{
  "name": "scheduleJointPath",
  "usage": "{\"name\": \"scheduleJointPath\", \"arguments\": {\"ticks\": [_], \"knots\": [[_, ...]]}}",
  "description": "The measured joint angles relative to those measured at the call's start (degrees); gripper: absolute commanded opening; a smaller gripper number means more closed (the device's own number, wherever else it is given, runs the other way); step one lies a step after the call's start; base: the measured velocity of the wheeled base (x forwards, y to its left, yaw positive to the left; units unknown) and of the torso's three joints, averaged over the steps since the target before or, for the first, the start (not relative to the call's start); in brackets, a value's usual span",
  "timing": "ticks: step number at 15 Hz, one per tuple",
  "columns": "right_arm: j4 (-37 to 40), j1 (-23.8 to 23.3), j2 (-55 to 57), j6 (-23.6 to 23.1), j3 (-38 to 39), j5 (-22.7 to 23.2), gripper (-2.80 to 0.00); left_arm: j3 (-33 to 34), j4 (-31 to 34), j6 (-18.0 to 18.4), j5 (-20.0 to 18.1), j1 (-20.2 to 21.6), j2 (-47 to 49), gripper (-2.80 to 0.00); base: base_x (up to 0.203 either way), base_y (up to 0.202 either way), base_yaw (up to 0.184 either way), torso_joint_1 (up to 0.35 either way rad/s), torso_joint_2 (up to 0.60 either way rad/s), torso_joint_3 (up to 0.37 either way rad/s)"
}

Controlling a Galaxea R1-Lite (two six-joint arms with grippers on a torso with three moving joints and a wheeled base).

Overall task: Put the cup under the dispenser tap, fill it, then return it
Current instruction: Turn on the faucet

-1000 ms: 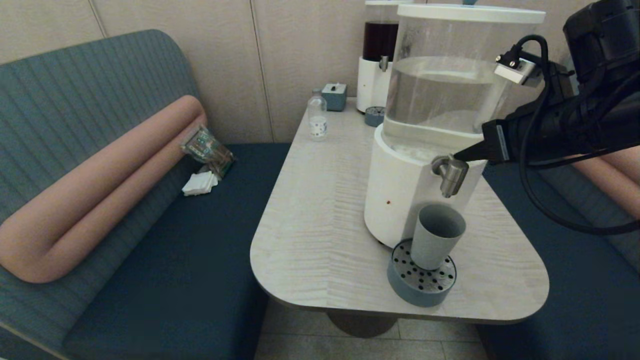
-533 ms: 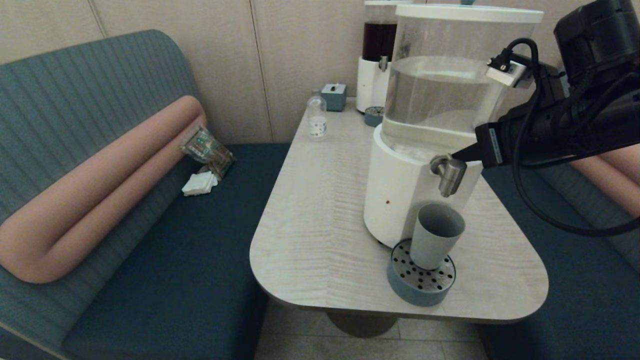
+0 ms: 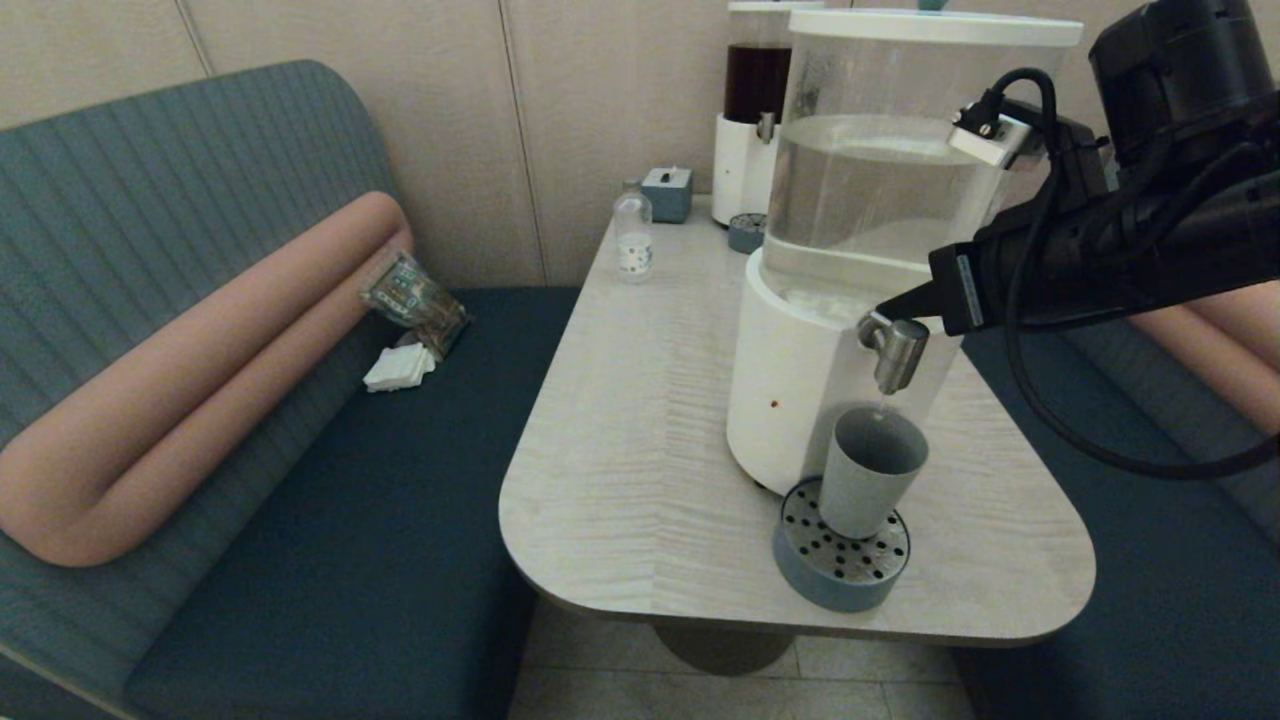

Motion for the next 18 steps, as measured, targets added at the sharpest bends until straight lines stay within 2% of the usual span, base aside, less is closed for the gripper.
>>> {"name": "scheduleJointPath", "arguments": {"ticks": [9, 18], "knots": [[-1.25, 1.7, 0.1, -0.96, 0.58, 0.36, -2.8, 0.0, -0.02, -0.02, 0.0, 0.0, 0.0, -2.8, 0.0, 0.0, 0.0, 0.0, 0.0, 0.0], [-4.16, -3.15, -3.75, -0.59, 1.54, -0.09, -2.8, 0.0, 0.0, -0.02, -0.01, 0.0, 0.0, -2.8, 0.0, 0.0, 0.0, 0.0, 0.0, 0.0]]}}
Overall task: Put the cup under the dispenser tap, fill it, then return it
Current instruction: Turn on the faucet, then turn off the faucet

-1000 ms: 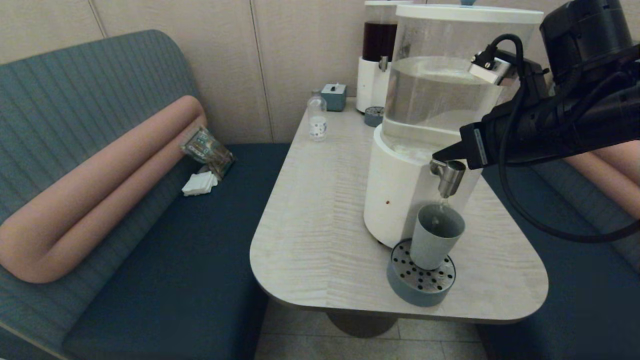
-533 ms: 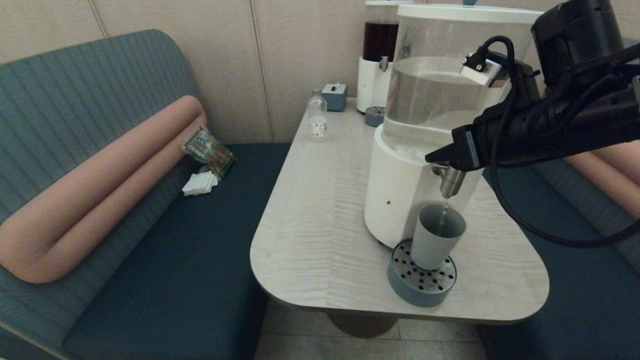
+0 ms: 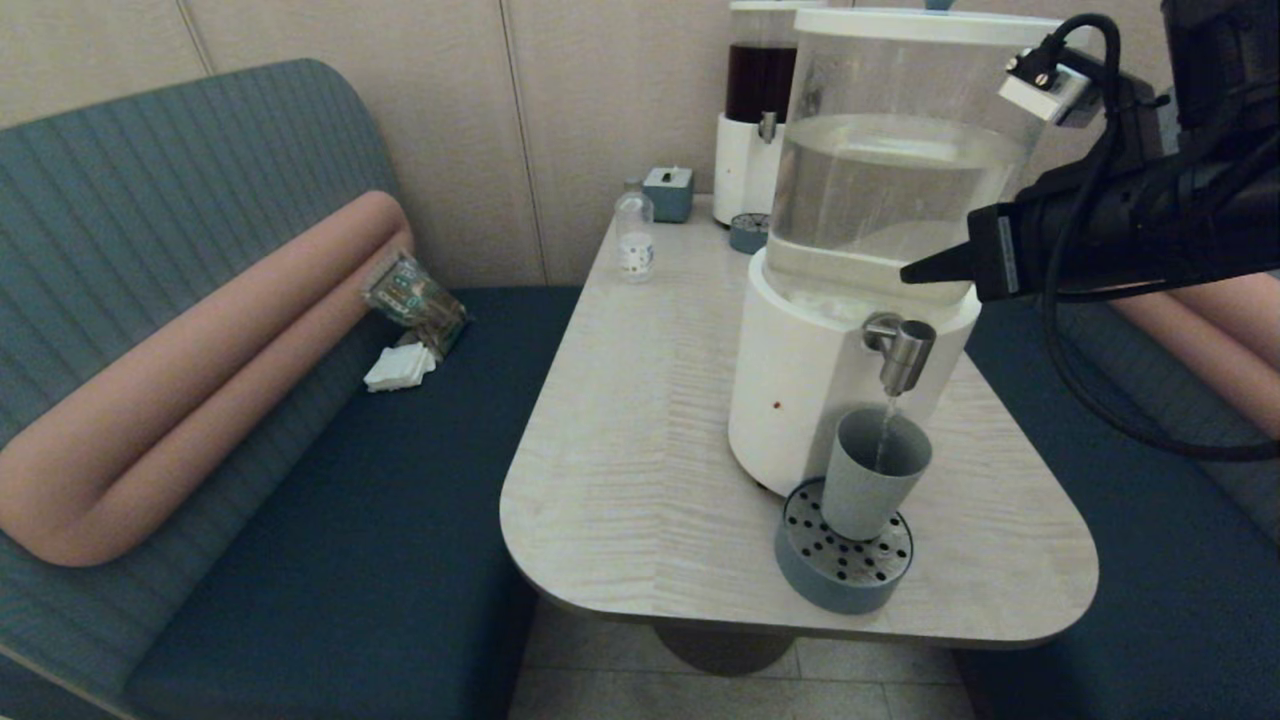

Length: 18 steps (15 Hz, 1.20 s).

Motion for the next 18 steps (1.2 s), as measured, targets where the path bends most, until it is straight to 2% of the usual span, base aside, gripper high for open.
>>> {"name": "scheduleJointPath", "arguments": {"ticks": [4, 9, 14, 18], "knots": [[0.24, -3.49, -5.15, 0.23, 4.05, -0.06, -2.8, 0.0, 0.0, 0.0, 0.01, 0.0, 0.0, -2.8, 0.0, 0.0, 0.0, 0.0, 0.0, 0.0], [2.54, -11.63, -16.97, 0.0, 11.74, -0.45, -2.8, 0.0, 0.0, 0.0, 0.02, 0.0, 0.0, -2.8, 0.0, 0.0, 0.0, 0.0, 0.0, 0.0], [2.5, -20.53, -33.58, -1.99, 24.02, -0.37, -2.8, 0.0, 0.0, -0.02, 0.04, 0.0, 0.0, -2.8, 0.0, 0.0, 0.0, 0.0, 0.0, 0.0], [2.47, -22.55, -48.29, -3.34, 35.82, -0.34, -2.8, 0.0, 0.0, -0.02, 0.04, 0.0, 0.0, -2.8, 0.0, 0.0, 0.0, 0.0, 0.0, 0.0]]}}
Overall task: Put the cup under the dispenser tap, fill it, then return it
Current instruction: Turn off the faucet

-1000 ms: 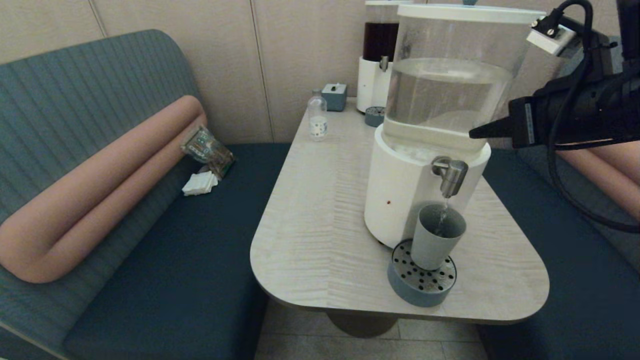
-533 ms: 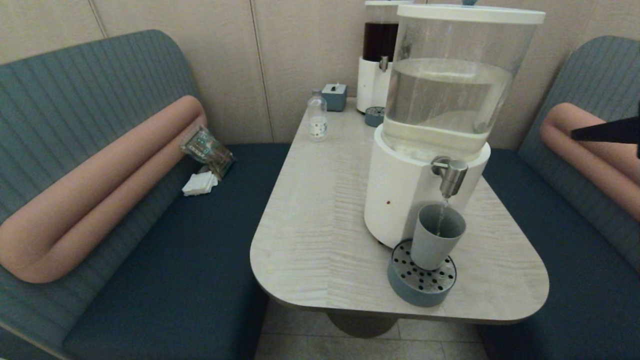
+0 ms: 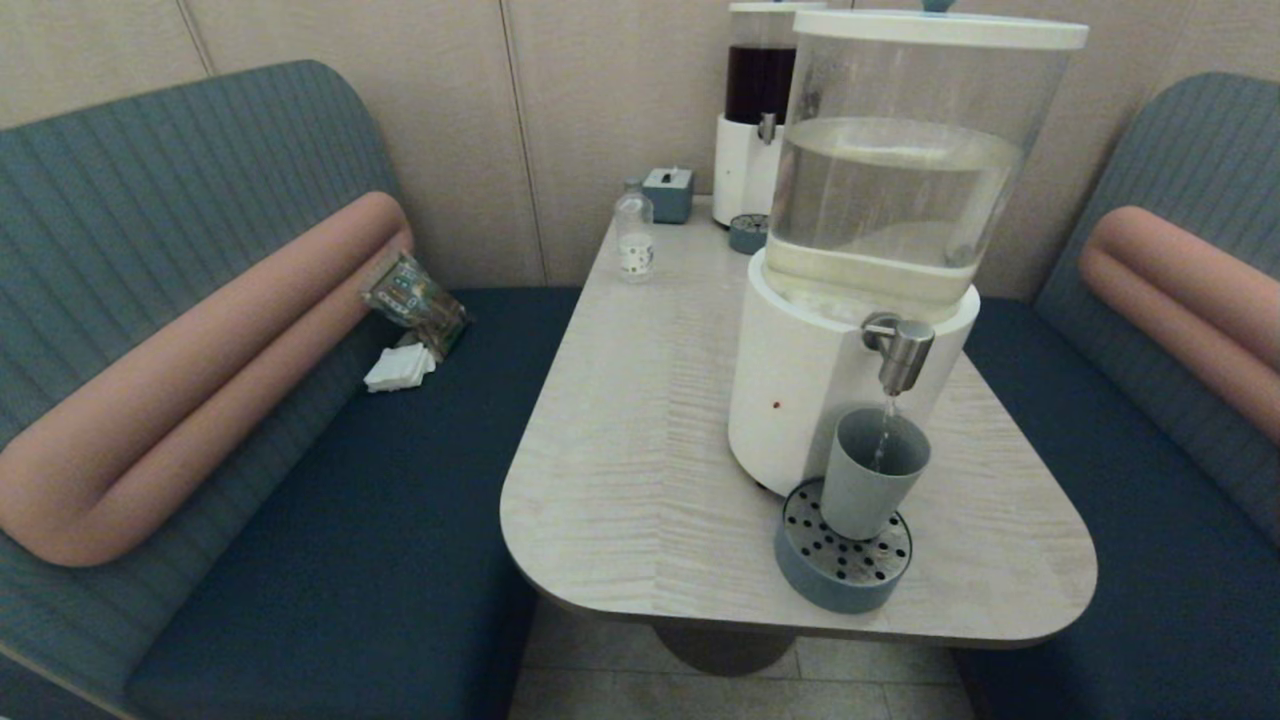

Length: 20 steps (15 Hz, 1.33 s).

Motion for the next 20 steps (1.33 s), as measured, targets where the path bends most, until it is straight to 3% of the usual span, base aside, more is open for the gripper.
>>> {"name": "scheduleJointPath", "arguments": {"ticks": [5, 9, 13, 20], "knots": [[-1.05, -1.41, -17.09, -1.08, 14.29, -4.7, -2.8, 0.0, 0.0, 0.02, -0.02, 0.0, 0.0, -2.8, 0.0, 0.0, 0.0, 0.0, 0.0, 0.0], [-1.57, -1.66, -27.04, -1.66, 22.08, -5.67, -2.8, 0.0, 0.0, 0.01, -0.02, 0.0, 0.0, -2.8, 0.0, 0.0, 0.0, 0.0, 0.0, 0.0], [-6.34, -1.03, -30.31, -1.71, 27.17, -5.5, -2.8, 0.0, 0.0, 0.02, -0.02, 0.0, 0.0, -2.8, 0.0, 0.0, 0.0, 0.0, 0.0, 0.0], [-6.78, 2.95, -40.09, -3.89, 35.34, -6.11, -2.8, 0.0, -0.02, 0.02, -0.03, 0.0, 0.0, -2.8, 0.0, 0.0, 0.0, 0.0, 0.0, 0.0]]}}
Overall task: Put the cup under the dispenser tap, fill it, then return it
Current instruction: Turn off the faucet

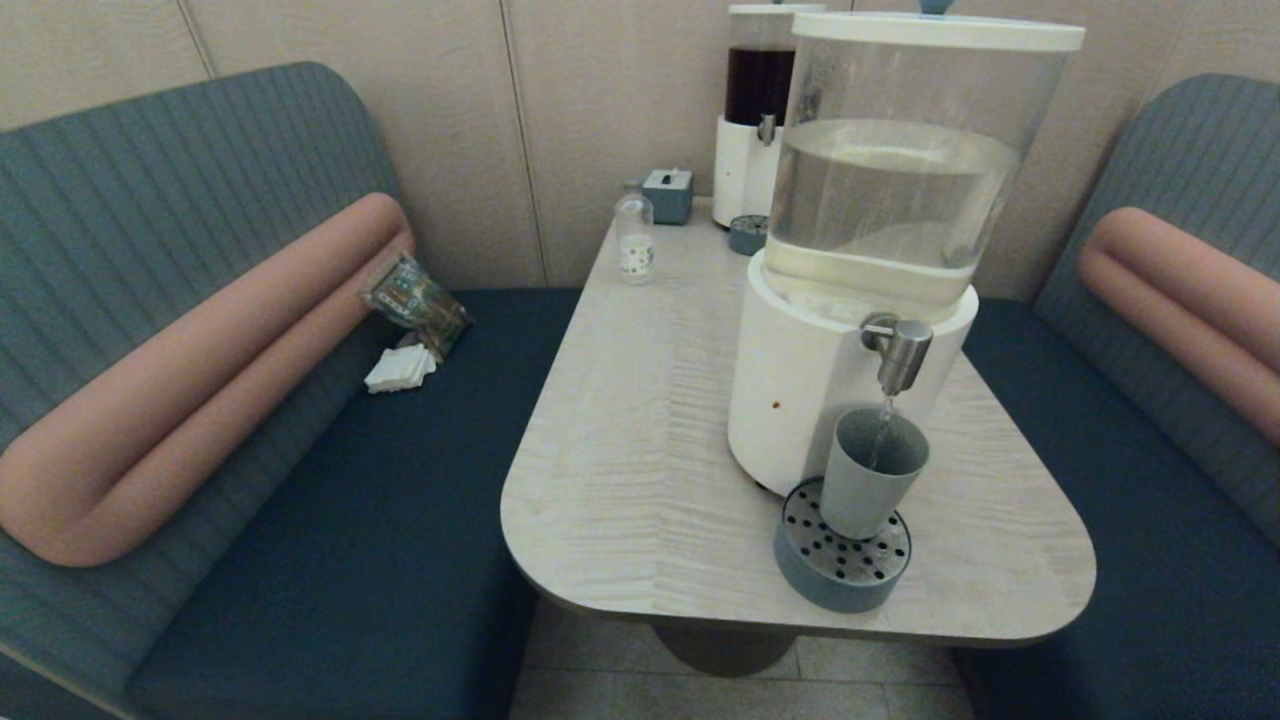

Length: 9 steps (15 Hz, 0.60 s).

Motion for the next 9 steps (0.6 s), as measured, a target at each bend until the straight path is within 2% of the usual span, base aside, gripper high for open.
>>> {"name": "scheduleJointPath", "arguments": {"ticks": [3, 9], "knots": [[-4.95, 0.17, -4.61, -0.69, 6.32, -0.28, -2.8, 0.0, 0.01, 0.0, 0.01, 0.0, 0.0, -2.8, 0.0, 0.0, 0.0, 0.0, 0.0, 0.0], [-25.16, 0.2, -6.39, -0.83, 22.49, -1.91, -2.8, 0.0, 0.02, 0.0, 0.03, 0.0, 0.0, -2.8, 0.0, 0.0, 0.0, 0.0, 0.0, 0.0]]}}
